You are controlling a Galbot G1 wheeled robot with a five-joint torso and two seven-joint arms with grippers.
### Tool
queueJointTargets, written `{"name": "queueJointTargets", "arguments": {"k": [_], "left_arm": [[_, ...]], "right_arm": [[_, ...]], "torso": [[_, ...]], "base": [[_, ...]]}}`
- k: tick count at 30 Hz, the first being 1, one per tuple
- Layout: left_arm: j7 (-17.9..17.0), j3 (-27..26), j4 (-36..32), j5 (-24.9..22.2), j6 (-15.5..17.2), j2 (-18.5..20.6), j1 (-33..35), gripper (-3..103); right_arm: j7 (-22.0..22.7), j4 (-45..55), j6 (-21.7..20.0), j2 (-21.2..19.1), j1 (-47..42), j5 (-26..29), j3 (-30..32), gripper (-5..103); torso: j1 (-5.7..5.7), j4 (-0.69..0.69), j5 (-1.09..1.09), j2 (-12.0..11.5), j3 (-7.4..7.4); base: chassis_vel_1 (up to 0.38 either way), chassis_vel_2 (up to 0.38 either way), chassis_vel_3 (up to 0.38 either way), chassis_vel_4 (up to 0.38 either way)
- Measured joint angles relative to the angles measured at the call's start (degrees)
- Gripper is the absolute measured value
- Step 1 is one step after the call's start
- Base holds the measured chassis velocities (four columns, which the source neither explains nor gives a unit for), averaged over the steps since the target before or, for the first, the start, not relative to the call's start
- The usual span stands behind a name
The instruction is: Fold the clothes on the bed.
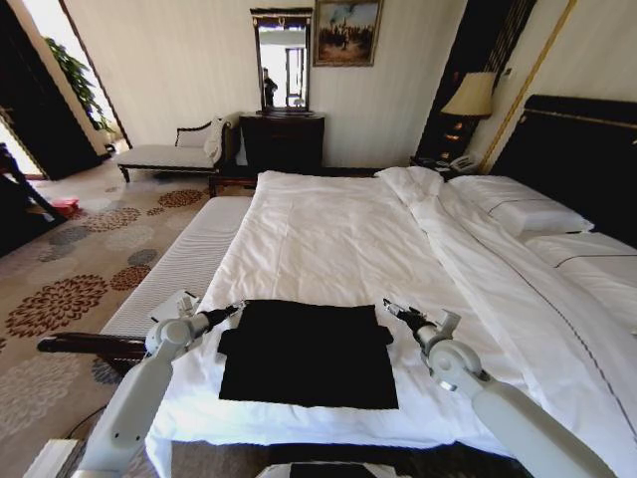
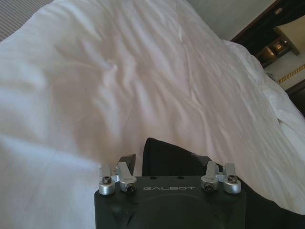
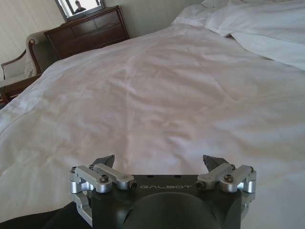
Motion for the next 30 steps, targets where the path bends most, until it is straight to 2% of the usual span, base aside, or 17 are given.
{"name": "queueJointTargets", "arguments": {"k": [1, 4, 5, 8, 11, 13, 14, 16, 19, 21, 22, 26, 27, 29, 30], "left_arm": [[0.1, 0.0, 0.0, 0.0, 0.0, -0.1, 0.0, 66], [0.3, 0.2, 0.2, 0.0, 0.0, -0.6, -0.2, 49], [0.3, 0.2, 0.2, 0.0, 0.0, -0.6, -0.2, 49], [0.5, 0.2, 0.3, 0.2, 0.0, -1.1, -0.3, 33], [0.6, 0.3, 0.3, 0.8, -0.1, -1.1, -0.3, 28], [0.5, 0.3, -0.1, 2.0, -0.1, -0.8, 0.1, 17], [0.5, 0.3, -0.1, 2.0, -0.1, -0.8, 0.1, 17], [0.4, 0.0, -0.7, 2.8, -0.1, -0.1, 0.7, 3], [0.4, -0.5, -1.3, 3.3, -0.2, 1.1, 1.6, 4], [0.6, -0.9, -1.3, 3.7, -0.6, 1.7, 1.9, 15], [0.6, -0.9, -1.3, 3.7, -0.6, 1.7, 1.9, 15], [1.0, -1.3, -0.4, 4.6, -1.2, 1.0, 1.1, 36], [1.0, -1.3, -0.4, 4.6, -1.2, 1.0, 1.1, 36], [1.1, -1.0, 0.6, 5.2, -1.3, 0.3, 0.3, 47], [1.1, -0.9, 1.2, 5.5, -1.3, -0.1, 0.0, 47]], "right_arm": [[0.0, 0.0, 0.0, -0.1, 0.0, 0.0, 0.0, 100], [0.2, 0.2, 0.0, -0.3, -0.3, 0.0, 0.1, 100], [0.2, 0.2, 0.0, -0.3, -0.3, 0.0, 0.1, 100], [0.3, 0.3, 0.0, -0.5, -0.6, 0.0, 0.3, 100], [0.3, 0.4, -0.1, -0.6, -0.7, 0.0, 0.4, 100], [0.4, 0.4, -0.1, -0.7, -0.7, 0.0, 0.4, 100], [0.4, 0.4, -0.1, -0.7, -0.7, 0.0, 0.4, 100], [0.4, 0.5, -0.1, -0.7, -0.7, -0.1, 0.5, 100], [0.4, 0.4, -0.1, -0.7, -0.8, -0.1, 0.5, 100], [0.4, 0.3, -0.1, -0.5, -0.8, -0.3, 0.4, 100], [0.4, 0.3, -0.1, -0.5, -0.8, -0.3, 0.4, 100], [0.4, 0.2, -0.1, -0.3, -0.8, -0.4, 0.1, 100], [0.4, 0.2, -0.1, -0.3, -0.8, -0.4, 0.1, 100], [0.4, 0.3, -0.1, -0.4, -1.0, -0.5, 0.2, 100], [0.4, 0.3, -0.1, -0.5, -1.1, -0.5, 0.3, 100]], "torso": [[0.00, 0.00, 0.00, 0.0, 0.00], [0.00, 0.00, 0.01, 0.0, 0.00], [0.00, 0.00, 0.01, 0.0, 0.00], [0.00, 0.00, 0.01, 0.0, 0.00], [0.00, 0.00, 0.00, 0.0, 0.00], [0.00, -0.01, 0.00, 0.0, 0.00], [0.00, -0.01, 0.00, 0.0, 0.00], [0.00, -0.01, 0.00, 0.0, 0.00], [0.00, 0.00, 0.00, 0.0, 0.00], [0.00, 0.02, 0.00, 0.0, 0.00], [0.00, 0.02, 0.00, 0.0, 0.00], [0.00, 0.00, 0.00, 0.0, 0.00], [0.00, 0.00, 0.00, 0.0, 0.00], [0.00, -0.01, 0.01, 0.0, 0.00], [0.00, -0.01, 0.01, 0.0, 0.00]], "base": [[0.000, 0.000, 0.000, 0.000], [0.000, 0.000, 0.000, 0.000], [0.000, 0.000, 0.000, 0.000], [0.000, 0.000, 0.000, 0.000], [0.000, 0.000, 0.000, 0.000], [0.000, 0.000, 0.000, 0.000], [0.000, 0.000, 0.000, 0.000], [0.000, 0.000, 0.000, 0.000], [0.000, 0.000, 0.000, 0.000], [0.000, 0.000, 0.000, 0.000], [0.000, 0.000, 0.000, 0.000], [0.000, 0.000, 0.000, 0.000], [0.000, 0.000, 0.000, 0.000], [0.000, 0.000, 0.000, 0.000], [0.000, 0.000, 0.000, 0.000]]}}
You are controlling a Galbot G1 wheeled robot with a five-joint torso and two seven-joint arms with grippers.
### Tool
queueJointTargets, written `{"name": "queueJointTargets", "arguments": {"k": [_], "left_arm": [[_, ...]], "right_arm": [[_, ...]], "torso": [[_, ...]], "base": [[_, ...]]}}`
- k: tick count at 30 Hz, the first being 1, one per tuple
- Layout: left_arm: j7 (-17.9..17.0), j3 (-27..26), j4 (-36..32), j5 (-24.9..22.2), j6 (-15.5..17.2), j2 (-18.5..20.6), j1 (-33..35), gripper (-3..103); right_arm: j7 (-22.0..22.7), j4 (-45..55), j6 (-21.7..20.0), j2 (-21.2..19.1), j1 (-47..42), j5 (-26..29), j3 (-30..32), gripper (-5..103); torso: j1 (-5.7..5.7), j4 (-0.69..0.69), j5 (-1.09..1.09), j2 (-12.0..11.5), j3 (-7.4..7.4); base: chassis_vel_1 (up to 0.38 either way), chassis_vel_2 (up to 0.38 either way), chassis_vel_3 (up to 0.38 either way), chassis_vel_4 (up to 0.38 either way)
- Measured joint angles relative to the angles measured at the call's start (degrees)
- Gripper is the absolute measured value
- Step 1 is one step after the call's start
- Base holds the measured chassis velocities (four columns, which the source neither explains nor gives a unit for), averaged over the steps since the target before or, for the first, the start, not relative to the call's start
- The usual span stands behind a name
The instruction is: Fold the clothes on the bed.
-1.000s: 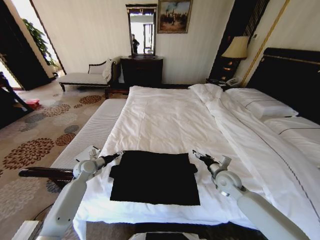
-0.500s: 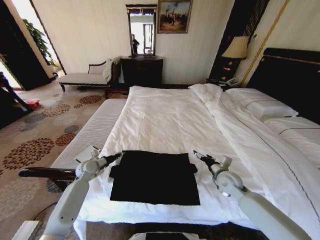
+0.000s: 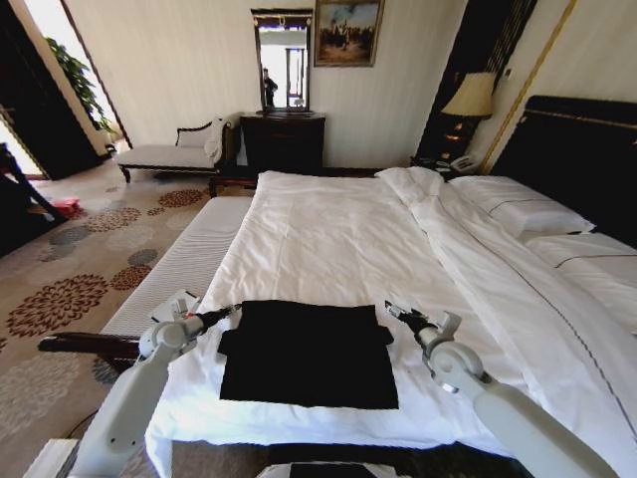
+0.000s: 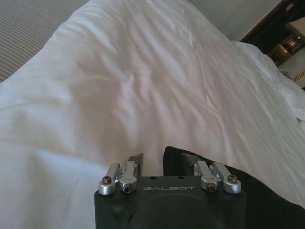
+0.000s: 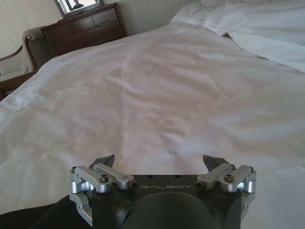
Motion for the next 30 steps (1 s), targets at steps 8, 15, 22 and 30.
{"name": "queueJointTargets", "arguments": {"k": [8, 15, 22, 30], "left_arm": [[0.4, 1.3, 2.4, 1.9, -0.1, -2.1, -1.3, 80], [1.0, 1.9, 2.6, 2.3, -0.5, -2.8, -1.4, 85], [2.1, 2.2, 3.1, 2.5, -1.0, -3.3, -1.8, 57], [2.1, 2.3, 3.1, 2.4, -1.2, -4.0, -2.1, 30]], "right_arm": [[0.2, 0.2, 0.0, -0.8, -0.7, 0.1, 0.9, 100], [0.4, 0.3, 0.0, -0.9, -0.6, 0.2, 0.9, 100], [0.5, 0.3, 0.0, -0.8, -0.6, 0.2, 0.8, 100], [0.7, 0.3, 0.0, -1.1, -0.6, 0.2, 0.9, 100]], "torso": [[0.00, 0.00, 0.01, 0.0, 0.00], [0.00, 0.03, 0.01, 0.0, 0.00], [0.00, 0.01, 0.00, 0.0, 0.00], [0.00, 0.00, -0.01, 0.0, 0.00]], "base": [[0.000, 0.000, 0.000, 0.000], [0.000, 0.000, 0.000, 0.000], [0.000, 0.000, 0.000, 0.000], [0.000, 0.000, 0.000, 0.000]]}}
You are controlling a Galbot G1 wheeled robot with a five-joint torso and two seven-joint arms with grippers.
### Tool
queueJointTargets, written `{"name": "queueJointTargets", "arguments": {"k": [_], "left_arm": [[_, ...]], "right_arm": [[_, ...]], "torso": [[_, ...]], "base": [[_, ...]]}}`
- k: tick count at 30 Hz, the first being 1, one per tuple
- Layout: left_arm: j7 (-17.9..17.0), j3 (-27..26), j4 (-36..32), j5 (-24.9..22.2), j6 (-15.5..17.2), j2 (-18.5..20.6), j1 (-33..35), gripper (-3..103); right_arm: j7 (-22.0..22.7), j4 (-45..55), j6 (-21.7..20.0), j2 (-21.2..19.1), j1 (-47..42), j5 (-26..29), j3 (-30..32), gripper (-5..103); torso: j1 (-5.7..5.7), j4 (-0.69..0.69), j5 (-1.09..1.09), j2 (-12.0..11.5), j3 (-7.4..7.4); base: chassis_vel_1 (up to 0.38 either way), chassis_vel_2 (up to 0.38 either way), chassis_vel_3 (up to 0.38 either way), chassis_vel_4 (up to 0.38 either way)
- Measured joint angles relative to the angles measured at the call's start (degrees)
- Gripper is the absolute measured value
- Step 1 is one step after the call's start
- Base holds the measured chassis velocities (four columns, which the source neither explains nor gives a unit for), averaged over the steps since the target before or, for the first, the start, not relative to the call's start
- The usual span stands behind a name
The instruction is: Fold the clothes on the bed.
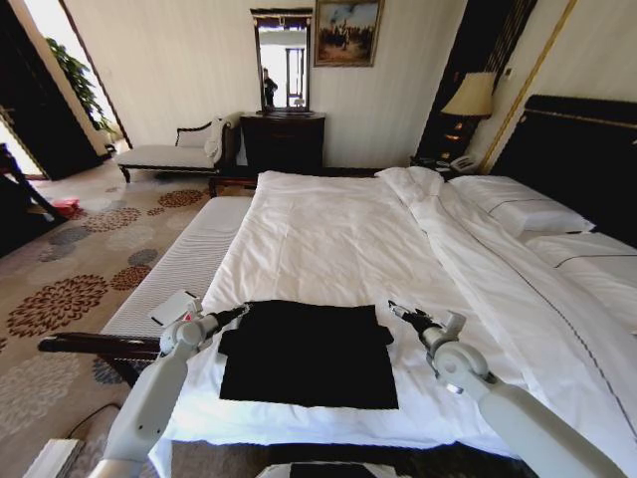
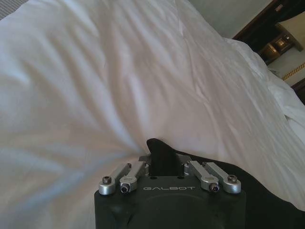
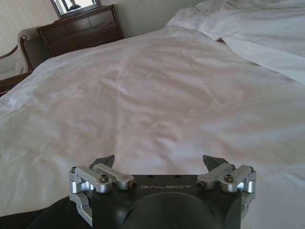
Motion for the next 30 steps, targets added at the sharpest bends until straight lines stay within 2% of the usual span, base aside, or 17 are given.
{"name": "queueJointTargets", "arguments": {"k": [2, 5, 8, 15, 19, 22, 25, 26, 28, 30], "left_arm": [[0.0, 0.0, 0.0, 0.0, -0.2, 0.0, -0.1, 19], [0.0, -0.1, 0.0, 0.0, -0.3, 0.0, -0.1, 14], [0.0, -0.5, -0.3, -0.2, -0.6, 0.3, -0.2, 1], [-0.1, -1.1, -1.1, -0.8, -0.9, 1.0, -0.3, 1], [-0.6, -1.3, -1.2, -1.0, -1.0, 1.2, -0.5, 1], [-0.7, -1.3, -1.4, -1.0, -1.0, 1.2, -0.5, 1], [-0.9, -1.3, -1.7, -0.9, -1.0, 1.2, -0.4, 1], [-0.9, -1.3, -1.7, -0.9, -1.0, 1.2, -0.4, 1], [-1.0, -1.3, -1.8, -0.8, -1.1, 1.3, -0.3, 1], [-1.0, -1.3, -1.8, -0.8, -1.1, 1.4, -0.2, 1]], "right_arm": [[0.0, 0.0, 0.0, 0.1, 0.1, 0.0, 0.0, 100], [0.0, -0.2, 0.0, 0.3, 0.3, 0.0, -0.1, 100], [0.0, -0.6, 0.0, 0.7, 0.7, -0.1, -0.4, 100], [-1.5, -2.6, -0.4, 2.1, 2.7, 0.2, -1.2, 100], [-6.2, -5.0, -2.8, 3.6, 5.1, 3.5, -2.0, 100], [-8.1, -6.4, -3.9, 4.3, 6.1, 5.1, -2.6, 100], [-12.7, -7.7, -4.7, 5.3, 6.6, 7.8, -2.9, 100], [-12.7, -7.7, -4.7, 5.3, 6.6, 7.8, -2.9, 100], [-16.4, -8.3, -5.0, 5.9, 6.5, 8.1, -3.3, 100], [-18.0, -8.8, -5.1, 6.2, 6.5, 7.9, -3.6, 100]], "torso": [[0.00, 0.00, 0.00, 0.0, 0.00], [0.00, 0.00, 0.00, 0.0, 0.00], [0.00, 0.00, -0.01, 0.0, 0.00], [0.00, 0.00, -0.01, 0.0, 0.00], [0.00, 0.01, 0.00, 0.0, 0.00], [0.00, 0.02, 0.00, 0.0, 0.00], [0.00, 0.01, 0.00, 0.0, 0.00], [0.00, 0.01, 0.00, 0.0, 0.00], [0.00, 0.01, 0.00, 0.0, 0.00], [0.00, 0.01, 0.00, 0.0, 0.00]], "base": [[0.000, 0.000, 0.000, 0.000], [0.000, 0.000, 0.000, 0.000], [0.000, 0.000, 0.000, 0.000], [0.000, 0.000, 0.000, 0.000], [0.000, 0.000, 0.000, 0.000], [0.000, 0.000, 0.000, 0.000], [0.000, 0.000, 0.000, 0.000], [0.000, 0.000, 0.000, 0.000], [0.000, 0.000, 0.000, 0.000], [0.000, 0.000, 0.000, 0.000]]}}
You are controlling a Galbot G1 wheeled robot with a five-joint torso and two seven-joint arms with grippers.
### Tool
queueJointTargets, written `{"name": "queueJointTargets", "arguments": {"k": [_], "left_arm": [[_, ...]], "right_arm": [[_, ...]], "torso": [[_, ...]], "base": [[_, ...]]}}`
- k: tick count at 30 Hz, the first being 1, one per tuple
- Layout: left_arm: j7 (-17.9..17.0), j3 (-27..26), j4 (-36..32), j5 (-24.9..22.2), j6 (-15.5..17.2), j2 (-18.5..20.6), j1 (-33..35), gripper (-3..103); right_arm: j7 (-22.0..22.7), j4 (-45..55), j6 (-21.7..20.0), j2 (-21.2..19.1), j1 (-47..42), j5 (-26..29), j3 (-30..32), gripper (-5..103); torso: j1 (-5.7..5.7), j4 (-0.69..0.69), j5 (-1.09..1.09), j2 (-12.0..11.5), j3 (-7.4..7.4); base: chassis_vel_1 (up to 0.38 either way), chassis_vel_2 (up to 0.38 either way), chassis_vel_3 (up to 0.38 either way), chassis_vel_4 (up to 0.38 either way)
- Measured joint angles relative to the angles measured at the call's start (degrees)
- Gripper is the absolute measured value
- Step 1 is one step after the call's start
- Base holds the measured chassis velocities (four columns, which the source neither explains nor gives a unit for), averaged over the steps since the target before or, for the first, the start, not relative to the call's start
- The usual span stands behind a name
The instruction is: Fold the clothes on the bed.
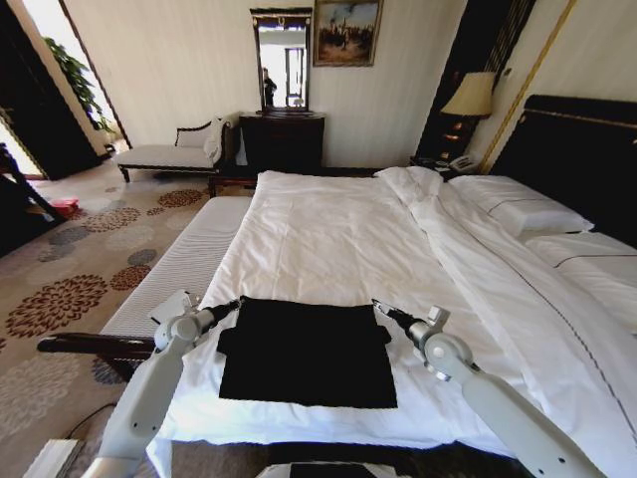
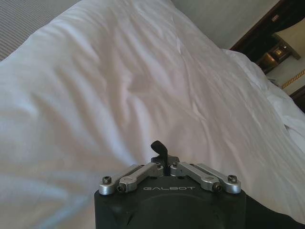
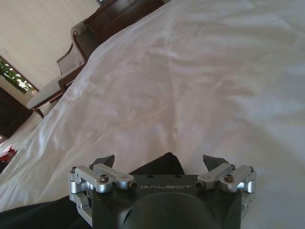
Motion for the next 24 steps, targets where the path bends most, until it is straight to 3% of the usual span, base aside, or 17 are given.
{"name": "queueJointTargets", "arguments": {"k": [8, 14, 19, 22, 24], "left_arm": [[-0.1, 0.0, -0.1, 0.0, 0.0, 0.5, 0.0, 1], [-0.1, 0.1, 0.1, 0.1, -0.1, 0.7, -0.3, 1], [-0.1, 0.2, 0.2, 0.1, -0.1, 0.6, -0.6, 1], [-0.1, 0.3, 0.3, 0.2, -0.2, 0.6, -0.7, 1], [-0.1, 0.3, 0.3, 0.3, -0.2, 0.5, -0.8, 1]], "right_arm": [[-6.4, -3.1, 1.2, 1.6, 1.2, -1.0, -2.7, 100], [-8.5, -4.7, 1.8, 1.8, 1.8, -1.8, -3.7, 101], [-9.2, -5.8, 2.0, 1.9, 2.2, -2.0, -4.2, 82], [-9.7, -6.0, 2.2, 1.9, 2.2, -2.1, -4.2, 76], [-10.5, -6.0, 2.5, 1.9, 1.9, -2.2, -4.2, 65]], "torso": [[0.00, 0.00, 0.00, 0.0, 0.00], [0.00, 0.00, 0.01, 0.0, 0.00], [0.00, 0.00, 0.00, 0.0, 0.00], [0.00, 0.00, 0.01, 0.0, 0.00], [0.00, 0.00, 0.01, 0.0, 0.00]], "base": [[0.000, 0.000, 0.000, 0.000], [0.000, 0.000, 0.000, 0.000], [0.000, 0.000, 0.000, 0.000], [0.000, 0.000, 0.000, 0.000], [0.000, 0.000, 0.000, 0.000]]}}
